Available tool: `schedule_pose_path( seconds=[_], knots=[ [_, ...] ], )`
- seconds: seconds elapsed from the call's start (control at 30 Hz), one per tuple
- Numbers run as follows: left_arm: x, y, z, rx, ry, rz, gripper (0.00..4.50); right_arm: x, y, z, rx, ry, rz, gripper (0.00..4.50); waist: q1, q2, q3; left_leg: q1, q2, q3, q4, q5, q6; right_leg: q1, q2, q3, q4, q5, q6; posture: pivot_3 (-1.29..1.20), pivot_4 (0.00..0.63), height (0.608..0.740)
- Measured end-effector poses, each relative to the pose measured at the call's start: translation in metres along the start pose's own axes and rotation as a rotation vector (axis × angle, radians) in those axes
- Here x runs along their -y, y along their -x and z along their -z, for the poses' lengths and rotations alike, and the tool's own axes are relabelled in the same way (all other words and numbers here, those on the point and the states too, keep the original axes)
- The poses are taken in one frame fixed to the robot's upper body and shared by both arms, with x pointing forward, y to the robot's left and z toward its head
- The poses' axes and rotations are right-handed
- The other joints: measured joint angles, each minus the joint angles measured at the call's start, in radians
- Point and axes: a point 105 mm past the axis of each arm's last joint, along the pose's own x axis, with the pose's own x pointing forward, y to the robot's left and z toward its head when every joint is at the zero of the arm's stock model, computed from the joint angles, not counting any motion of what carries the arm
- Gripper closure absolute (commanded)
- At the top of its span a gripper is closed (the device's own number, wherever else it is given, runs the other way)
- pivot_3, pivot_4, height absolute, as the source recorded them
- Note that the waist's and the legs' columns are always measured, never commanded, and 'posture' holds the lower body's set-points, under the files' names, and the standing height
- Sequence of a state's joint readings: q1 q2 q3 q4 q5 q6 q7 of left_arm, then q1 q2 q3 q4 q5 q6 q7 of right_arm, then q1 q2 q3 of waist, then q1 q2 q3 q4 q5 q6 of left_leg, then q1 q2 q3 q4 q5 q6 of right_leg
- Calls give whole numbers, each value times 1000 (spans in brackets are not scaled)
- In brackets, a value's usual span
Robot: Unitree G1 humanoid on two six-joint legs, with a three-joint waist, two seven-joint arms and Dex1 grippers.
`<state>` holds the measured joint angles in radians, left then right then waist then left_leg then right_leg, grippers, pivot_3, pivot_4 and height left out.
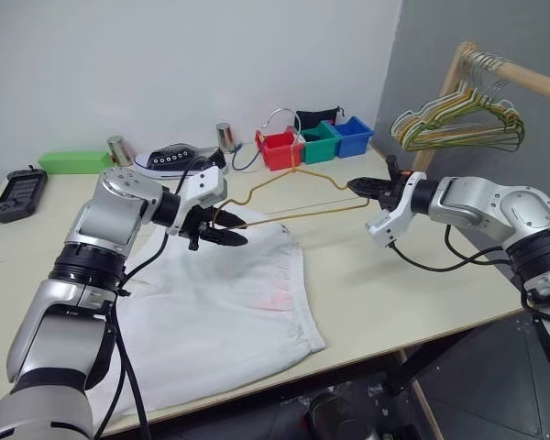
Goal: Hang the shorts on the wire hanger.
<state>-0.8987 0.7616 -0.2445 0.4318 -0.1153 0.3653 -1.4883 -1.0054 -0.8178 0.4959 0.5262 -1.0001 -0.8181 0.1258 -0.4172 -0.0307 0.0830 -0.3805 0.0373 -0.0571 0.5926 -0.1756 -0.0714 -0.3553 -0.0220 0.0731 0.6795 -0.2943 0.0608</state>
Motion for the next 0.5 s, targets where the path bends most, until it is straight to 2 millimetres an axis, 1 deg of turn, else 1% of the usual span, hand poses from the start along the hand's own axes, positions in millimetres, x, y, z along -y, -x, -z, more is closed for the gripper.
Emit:
schedule_pose_path(
  seconds=[0.2, 0.43, 0.47, 0.5],
  knots=[
    [-1, 0, 2, -4, 5, -9, 4457, 0, -1, -1, 3, -1, 2, 4500, 0, 0, 0, 0, 0, 0, 0, 0, 0, 0, 0, 0, 0, 0, 0, -305, 1, 740],
    [-5, 0, 5, -14, 4, -40, 4457, 1, -2, -3, 12, -22, -5, 4500, 0, 0, 0, 0, 0, 0, 0, 0, 0, 0, 0, 0, 0, 0, 0, -307, 2, 740],
    [-6, 0, 5, -15, 3, -42, 4484, 1, -2, -3, 12, -25, -6, 4255, 0, 0, 0, 0, 0, 0, 0, 0, 0, 0, 0, 0, 0, 0, 0, -306, 3, 740],
    [-6, 0, 5, -16, -2, -48, 4500, 0, -2, -3, 13, -36, -12, 4107, 0, 0, 0, 0, 0, 0, 0, 0, 0, 0, 0, 0, 0, 0, 0, -307, 3, 740]
  ],
)
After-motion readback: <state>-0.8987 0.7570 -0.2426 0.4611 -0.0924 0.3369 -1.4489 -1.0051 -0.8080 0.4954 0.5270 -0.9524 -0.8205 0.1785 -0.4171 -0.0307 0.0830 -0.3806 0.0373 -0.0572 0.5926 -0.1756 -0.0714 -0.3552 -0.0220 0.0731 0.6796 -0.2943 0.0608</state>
